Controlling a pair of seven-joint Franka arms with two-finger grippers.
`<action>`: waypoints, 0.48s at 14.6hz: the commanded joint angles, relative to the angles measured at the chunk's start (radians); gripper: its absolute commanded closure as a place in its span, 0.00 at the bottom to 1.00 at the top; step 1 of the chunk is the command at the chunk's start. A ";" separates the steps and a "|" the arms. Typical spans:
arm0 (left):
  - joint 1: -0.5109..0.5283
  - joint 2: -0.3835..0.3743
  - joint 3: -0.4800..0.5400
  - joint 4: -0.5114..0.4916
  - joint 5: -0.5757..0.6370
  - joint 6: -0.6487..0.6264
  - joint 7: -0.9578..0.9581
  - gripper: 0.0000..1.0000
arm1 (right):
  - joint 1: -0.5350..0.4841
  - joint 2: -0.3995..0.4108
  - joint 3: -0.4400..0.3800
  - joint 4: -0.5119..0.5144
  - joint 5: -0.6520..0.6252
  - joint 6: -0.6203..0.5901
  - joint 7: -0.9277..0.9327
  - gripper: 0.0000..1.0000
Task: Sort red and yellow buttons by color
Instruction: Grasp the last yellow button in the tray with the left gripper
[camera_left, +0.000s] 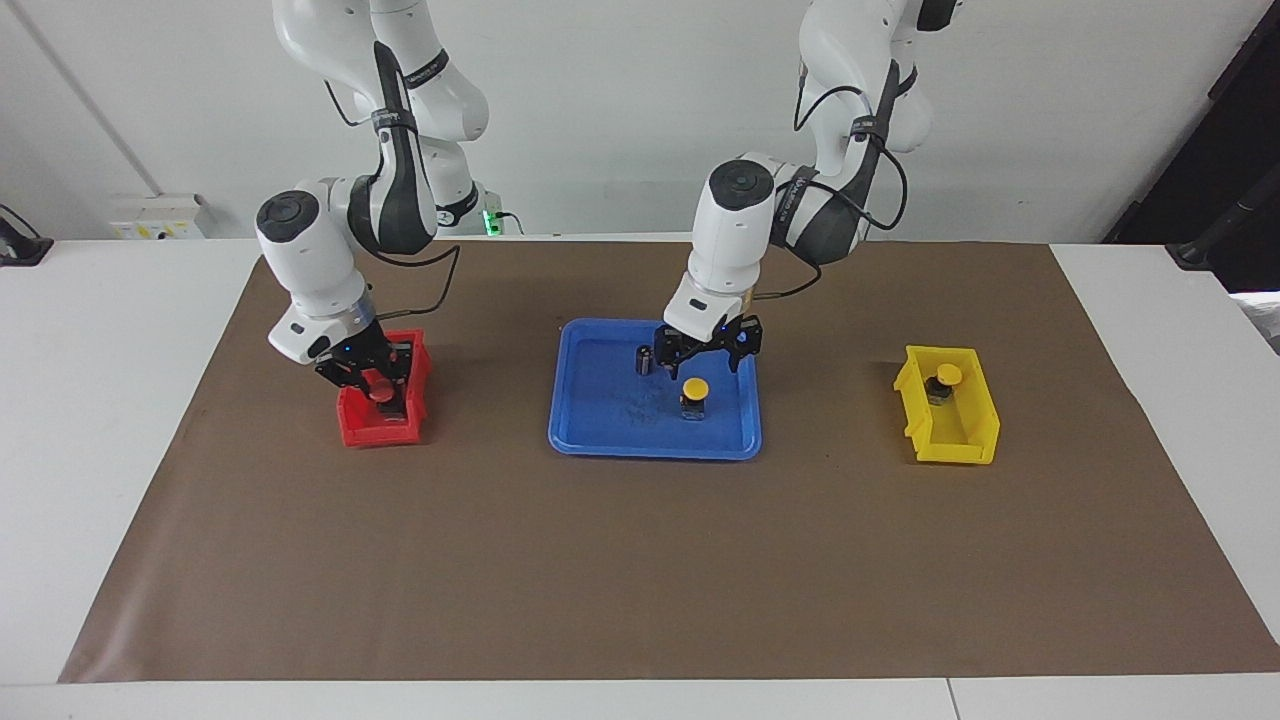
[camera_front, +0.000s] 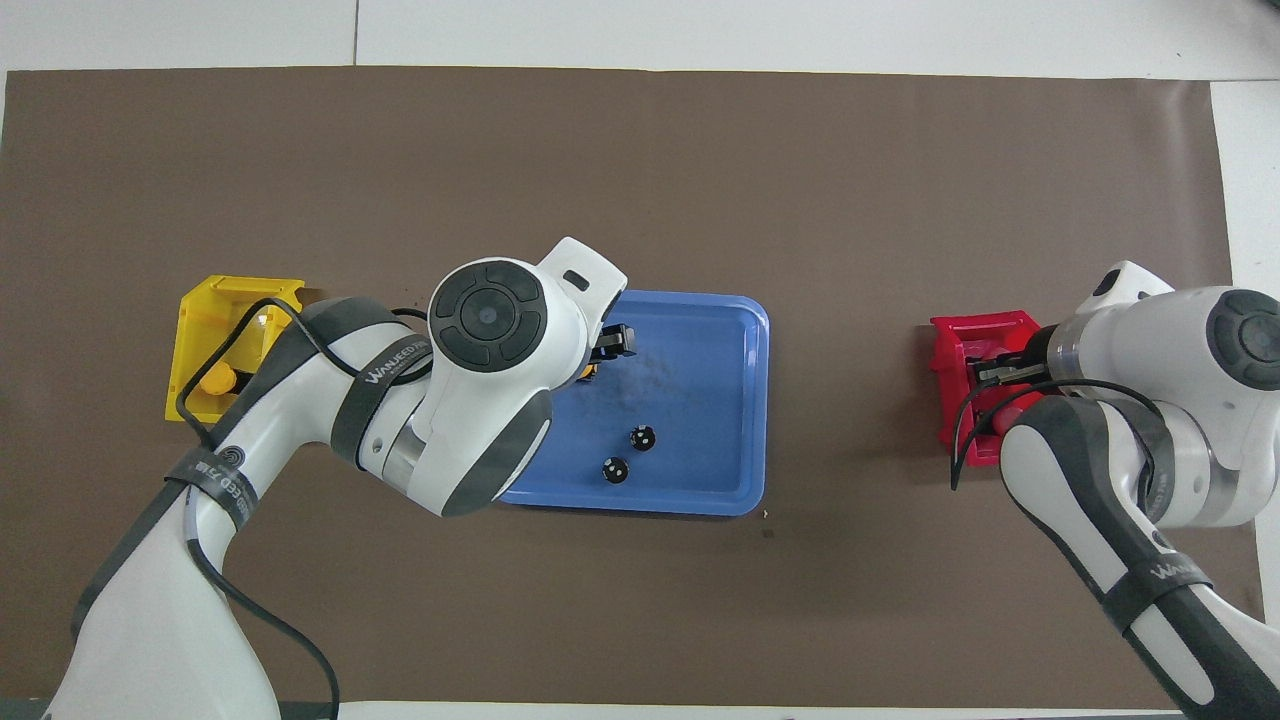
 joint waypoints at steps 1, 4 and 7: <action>-0.015 0.065 0.020 0.016 -0.014 0.054 -0.009 0.00 | -0.011 -0.006 0.007 0.005 0.022 0.002 -0.029 0.33; -0.017 0.068 0.020 0.016 -0.014 0.057 -0.007 0.07 | -0.017 0.023 0.007 0.130 0.019 -0.142 -0.032 0.29; -0.017 0.068 0.018 0.014 -0.015 0.045 -0.033 0.46 | -0.017 0.020 0.007 0.254 0.021 -0.294 -0.029 0.20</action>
